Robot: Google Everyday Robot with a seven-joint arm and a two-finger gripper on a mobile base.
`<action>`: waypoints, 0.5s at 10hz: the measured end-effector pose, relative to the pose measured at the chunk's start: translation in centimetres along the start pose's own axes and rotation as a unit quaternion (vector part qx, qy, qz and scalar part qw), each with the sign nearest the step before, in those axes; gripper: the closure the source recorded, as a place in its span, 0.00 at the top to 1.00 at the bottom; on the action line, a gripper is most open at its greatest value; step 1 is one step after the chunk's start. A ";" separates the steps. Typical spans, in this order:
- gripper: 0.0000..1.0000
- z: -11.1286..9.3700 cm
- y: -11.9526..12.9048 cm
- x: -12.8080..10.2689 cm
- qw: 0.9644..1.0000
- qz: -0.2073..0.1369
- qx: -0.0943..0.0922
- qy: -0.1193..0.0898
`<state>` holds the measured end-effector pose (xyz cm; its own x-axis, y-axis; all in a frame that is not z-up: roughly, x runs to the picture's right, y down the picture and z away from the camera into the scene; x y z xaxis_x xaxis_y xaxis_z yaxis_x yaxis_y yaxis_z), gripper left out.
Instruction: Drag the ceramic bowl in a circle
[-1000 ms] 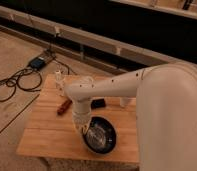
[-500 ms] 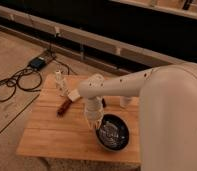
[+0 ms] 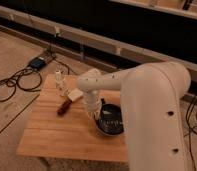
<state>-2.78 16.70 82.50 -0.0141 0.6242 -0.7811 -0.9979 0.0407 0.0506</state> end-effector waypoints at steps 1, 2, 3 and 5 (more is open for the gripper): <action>0.00 -0.1 1.9 -0.6 1.000 -0.018 -0.006 -0.004; 0.00 -0.5 4.5 -0.7 0.999 -0.044 -0.015 -0.008; 0.00 -0.8 6.7 -0.1 0.997 -0.068 -0.023 -0.009; 0.00 -1.6 10.9 2.1 0.993 -0.109 -0.043 -0.006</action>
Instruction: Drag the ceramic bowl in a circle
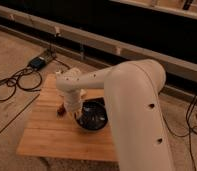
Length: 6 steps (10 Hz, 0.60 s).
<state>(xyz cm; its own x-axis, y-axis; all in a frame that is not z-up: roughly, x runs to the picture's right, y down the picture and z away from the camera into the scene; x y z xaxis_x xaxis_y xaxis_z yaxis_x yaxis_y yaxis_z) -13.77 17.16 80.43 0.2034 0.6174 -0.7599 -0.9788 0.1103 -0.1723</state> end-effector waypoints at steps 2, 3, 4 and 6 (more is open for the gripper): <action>0.00 -0.7 3.0 3.0 1.000 -0.010 -0.020 0.018; 0.00 -1.0 3.7 4.4 0.999 -0.004 -0.027 0.029; 0.00 -1.3 4.0 6.3 0.998 0.006 -0.034 0.044; 0.00 -1.7 3.9 10.1 0.996 0.029 -0.042 0.077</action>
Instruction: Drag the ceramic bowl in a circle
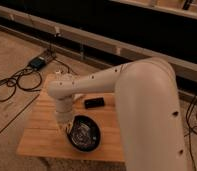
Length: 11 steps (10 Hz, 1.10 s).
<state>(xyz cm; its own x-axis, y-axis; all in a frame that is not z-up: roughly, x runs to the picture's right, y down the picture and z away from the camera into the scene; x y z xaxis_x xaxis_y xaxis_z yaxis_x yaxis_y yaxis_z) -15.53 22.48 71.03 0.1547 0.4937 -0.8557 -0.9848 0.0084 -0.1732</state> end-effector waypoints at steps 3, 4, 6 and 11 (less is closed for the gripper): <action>0.00 0.0 -3.6 3.2 0.998 0.050 0.009 0.025; 0.00 -0.2 -5.3 3.5 0.997 0.065 0.019 0.025; 0.00 -0.7 -9.6 2.9 0.994 0.094 0.043 0.016; 0.00 -0.5 -15.2 -2.5 0.990 0.110 0.086 -0.015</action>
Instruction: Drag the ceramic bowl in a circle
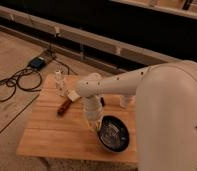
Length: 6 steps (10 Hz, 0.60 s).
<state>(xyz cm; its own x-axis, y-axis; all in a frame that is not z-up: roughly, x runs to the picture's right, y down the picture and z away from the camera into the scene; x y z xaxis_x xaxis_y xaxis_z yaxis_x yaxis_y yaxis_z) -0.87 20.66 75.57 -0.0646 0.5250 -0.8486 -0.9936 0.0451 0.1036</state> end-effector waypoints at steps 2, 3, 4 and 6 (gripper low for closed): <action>0.00 0.3 0.6 -2.1 1.000 -0.018 0.008 -0.014; 0.03 0.5 1.0 -3.3 0.999 -0.039 0.020 -0.023; 0.11 0.7 1.3 -4.1 0.997 -0.060 0.036 -0.030; 0.31 1.1 1.6 -5.4 0.992 -0.099 0.072 -0.042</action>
<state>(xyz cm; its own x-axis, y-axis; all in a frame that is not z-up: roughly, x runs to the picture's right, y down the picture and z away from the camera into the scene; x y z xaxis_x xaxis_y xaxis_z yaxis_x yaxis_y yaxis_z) -2.03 18.86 80.94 0.1452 0.5629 -0.8137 -0.9619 0.2730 0.0172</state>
